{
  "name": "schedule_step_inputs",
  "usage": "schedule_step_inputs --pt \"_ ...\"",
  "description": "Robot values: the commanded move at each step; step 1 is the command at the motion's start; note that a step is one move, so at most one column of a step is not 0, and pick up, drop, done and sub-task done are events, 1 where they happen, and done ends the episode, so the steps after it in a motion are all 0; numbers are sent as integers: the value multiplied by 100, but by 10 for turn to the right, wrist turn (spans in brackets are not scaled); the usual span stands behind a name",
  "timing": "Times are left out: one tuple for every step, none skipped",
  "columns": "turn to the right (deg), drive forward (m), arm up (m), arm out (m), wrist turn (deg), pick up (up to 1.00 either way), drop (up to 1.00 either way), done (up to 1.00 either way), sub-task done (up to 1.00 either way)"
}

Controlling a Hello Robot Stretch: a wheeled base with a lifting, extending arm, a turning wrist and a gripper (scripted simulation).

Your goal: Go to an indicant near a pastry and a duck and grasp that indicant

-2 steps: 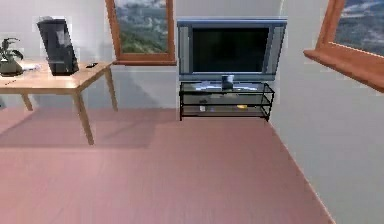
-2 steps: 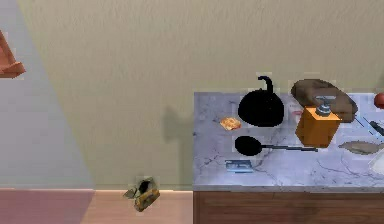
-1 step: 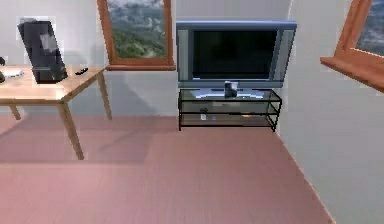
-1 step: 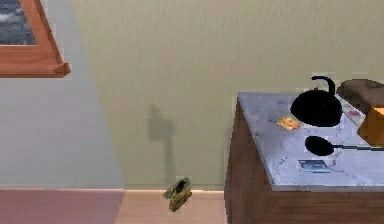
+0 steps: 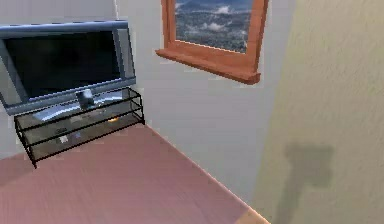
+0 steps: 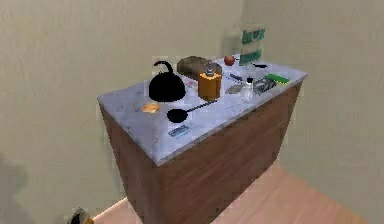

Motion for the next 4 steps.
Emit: schedule_step_inputs --pt "0 40 0 0 0 0 0 0 0" --pt "240 0 0 0 0 0 0 0 0" --pt "30 0 0 0 0 0 0 0 0" --pt "450 0 0 0 0 0 0 0 0"
